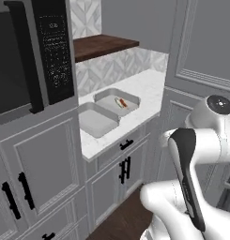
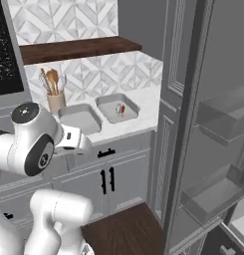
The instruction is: Place one carrot and one fish in each tupperware on the nearby counter, to pack two identical lunches.
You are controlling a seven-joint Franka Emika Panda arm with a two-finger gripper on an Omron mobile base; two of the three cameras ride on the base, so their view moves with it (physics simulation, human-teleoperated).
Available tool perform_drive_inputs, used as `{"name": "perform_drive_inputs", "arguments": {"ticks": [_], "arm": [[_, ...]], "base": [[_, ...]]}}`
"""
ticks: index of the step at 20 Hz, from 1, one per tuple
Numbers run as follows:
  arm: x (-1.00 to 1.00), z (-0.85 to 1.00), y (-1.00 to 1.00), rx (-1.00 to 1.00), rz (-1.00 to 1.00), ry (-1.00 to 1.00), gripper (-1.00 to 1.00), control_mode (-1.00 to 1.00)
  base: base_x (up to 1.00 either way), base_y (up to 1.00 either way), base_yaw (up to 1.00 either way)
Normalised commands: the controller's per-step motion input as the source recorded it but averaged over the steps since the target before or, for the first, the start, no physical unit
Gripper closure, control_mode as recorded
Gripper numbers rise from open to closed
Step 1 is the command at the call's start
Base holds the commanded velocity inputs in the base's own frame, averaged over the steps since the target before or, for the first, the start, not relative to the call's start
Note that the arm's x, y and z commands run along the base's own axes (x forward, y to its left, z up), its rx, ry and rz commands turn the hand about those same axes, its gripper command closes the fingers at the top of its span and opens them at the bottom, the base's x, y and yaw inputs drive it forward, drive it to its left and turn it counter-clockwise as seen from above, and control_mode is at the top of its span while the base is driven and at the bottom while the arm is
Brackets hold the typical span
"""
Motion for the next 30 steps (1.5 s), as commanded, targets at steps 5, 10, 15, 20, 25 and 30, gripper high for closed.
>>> {"name": "perform_drive_inputs", "arguments": {"ticks": [5, 10, 15, 20, 25, 30], "arm": [[0.0, 0.0, 0.0, 0.0, 0.0, 0.0, -1.0, 1.0], [0.0, 0.0, 0.0, 0.0, 0.0, 0.0, -1.0, 1.0], [0.0, 0.0, 0.0, 0.0, 0.0, 0.0, -1.0, 1.0], [0.0, 0.0, 0.0, 0.0, 0.0, 0.0, -1.0, 1.0], [0.0, 0.0, 0.0, 0.0, 0.0, 0.0, -1.0, 1.0], [0.0, 0.0, 0.0, 0.0, 0.0, 0.0, -1.0, 1.0]], "base": [[-1.0, -0.1, -0.02], [-0.73, -0.58, -0.35], [-0.05, -0.45, -0.52], [0.0, -0.36, -0.57], [0.02, -0.37, -0.57], [0.02, -0.37, -0.51]]}}
